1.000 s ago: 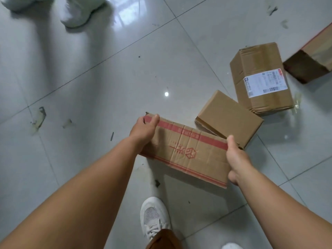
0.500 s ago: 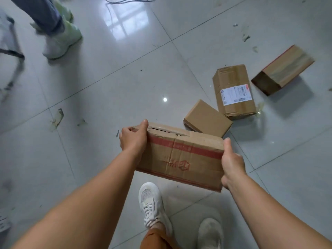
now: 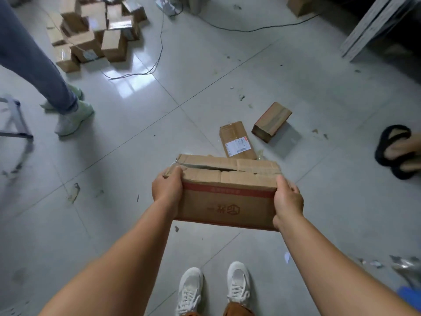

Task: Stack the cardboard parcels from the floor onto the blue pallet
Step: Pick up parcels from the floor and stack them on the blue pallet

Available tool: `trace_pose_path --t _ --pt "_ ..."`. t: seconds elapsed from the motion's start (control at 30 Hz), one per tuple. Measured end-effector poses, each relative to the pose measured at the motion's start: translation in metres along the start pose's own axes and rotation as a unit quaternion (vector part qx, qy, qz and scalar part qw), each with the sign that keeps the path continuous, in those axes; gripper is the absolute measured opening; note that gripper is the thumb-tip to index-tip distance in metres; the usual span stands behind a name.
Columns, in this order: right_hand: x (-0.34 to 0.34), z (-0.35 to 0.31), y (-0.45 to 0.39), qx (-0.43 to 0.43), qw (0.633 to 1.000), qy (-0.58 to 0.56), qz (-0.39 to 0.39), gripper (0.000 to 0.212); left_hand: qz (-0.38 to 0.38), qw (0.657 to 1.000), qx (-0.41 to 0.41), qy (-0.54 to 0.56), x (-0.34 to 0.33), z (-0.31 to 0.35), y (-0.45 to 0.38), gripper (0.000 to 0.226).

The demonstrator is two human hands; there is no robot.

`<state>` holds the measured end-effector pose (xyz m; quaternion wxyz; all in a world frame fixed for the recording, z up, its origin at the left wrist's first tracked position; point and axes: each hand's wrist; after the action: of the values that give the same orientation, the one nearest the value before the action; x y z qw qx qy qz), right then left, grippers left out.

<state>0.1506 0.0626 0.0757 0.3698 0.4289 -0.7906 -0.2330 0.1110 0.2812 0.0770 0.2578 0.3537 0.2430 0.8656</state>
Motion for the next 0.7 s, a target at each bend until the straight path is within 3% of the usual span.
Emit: trace_pose_path --t 0.23,0.47,0.7 --pt "0.08 -0.041 0.049 0.017 0.993 -0.097 0.068 0.037 -0.055 0.995 -0.079 -0.001 0.004 0.059 0.084 0.033" --pt "0.166 -0.058 0.099 0.02 0.973 -0.175 0.152 0.025 -0.148 0.977 -0.149 -0.026 0.002 0.085 0.165 0.033" --pt "0.261 -0.05 0.121 -0.004 0.938 -0.245 0.243 0.014 -0.247 0.937 -0.229 -0.091 -0.018 0.087 0.258 0.038"
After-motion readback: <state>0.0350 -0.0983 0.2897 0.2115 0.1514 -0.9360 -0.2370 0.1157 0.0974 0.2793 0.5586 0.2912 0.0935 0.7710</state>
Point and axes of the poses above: each hand's wrist, its own y-axis away from the middle knuckle, its own x-axis out of the back of the hand, z = x × y, and after that the axes turned 7 degrees about z, right-handed
